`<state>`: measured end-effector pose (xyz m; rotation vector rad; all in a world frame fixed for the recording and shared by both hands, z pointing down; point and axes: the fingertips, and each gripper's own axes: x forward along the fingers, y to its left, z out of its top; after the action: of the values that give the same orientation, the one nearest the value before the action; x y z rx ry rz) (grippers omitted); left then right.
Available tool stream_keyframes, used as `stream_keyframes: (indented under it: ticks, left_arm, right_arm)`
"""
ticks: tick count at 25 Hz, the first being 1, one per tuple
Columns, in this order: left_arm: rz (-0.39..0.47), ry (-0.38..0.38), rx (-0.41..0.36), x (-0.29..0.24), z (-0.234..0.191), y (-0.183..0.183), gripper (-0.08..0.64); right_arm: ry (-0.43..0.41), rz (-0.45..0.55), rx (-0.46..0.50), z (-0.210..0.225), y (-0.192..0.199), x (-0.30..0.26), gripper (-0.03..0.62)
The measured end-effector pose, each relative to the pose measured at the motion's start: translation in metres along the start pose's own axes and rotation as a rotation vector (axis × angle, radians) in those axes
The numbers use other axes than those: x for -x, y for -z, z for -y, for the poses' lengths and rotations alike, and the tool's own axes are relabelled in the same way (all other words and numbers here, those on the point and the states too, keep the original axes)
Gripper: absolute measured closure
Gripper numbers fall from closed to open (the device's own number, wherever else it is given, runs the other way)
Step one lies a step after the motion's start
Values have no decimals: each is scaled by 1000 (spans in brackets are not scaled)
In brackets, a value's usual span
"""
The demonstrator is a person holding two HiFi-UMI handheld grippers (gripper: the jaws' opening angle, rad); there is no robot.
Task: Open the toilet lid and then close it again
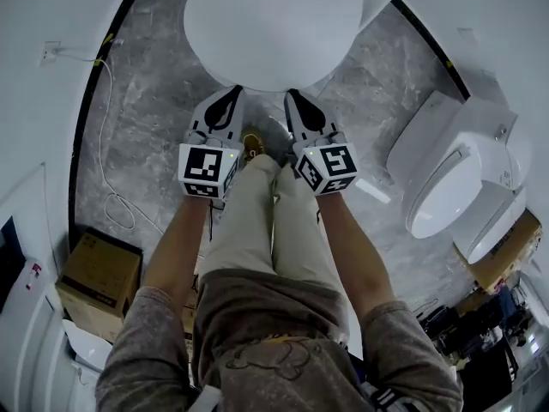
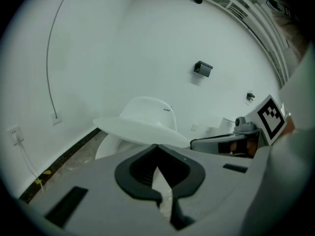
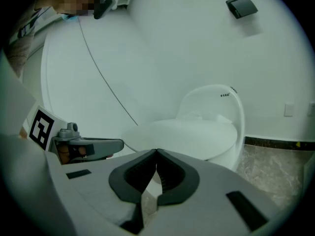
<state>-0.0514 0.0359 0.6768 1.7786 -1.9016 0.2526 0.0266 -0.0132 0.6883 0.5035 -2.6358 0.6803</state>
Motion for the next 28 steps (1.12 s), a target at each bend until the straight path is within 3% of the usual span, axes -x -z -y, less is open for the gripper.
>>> stream_keyframes:
  ticks: [9,17,28]
  left_arm:
    - [23,36,-42,-7,26,-102,551]
    - [23,99,-79,-31,41,-183,551]
    - [30,153,-164,-109,64,-300,551]
  right_arm:
    - [39,73,-40,13,-89,24,566]
    - [90,78,-74,34,-163,30,566]
    - [151,105,-106,101,-272,25,566]
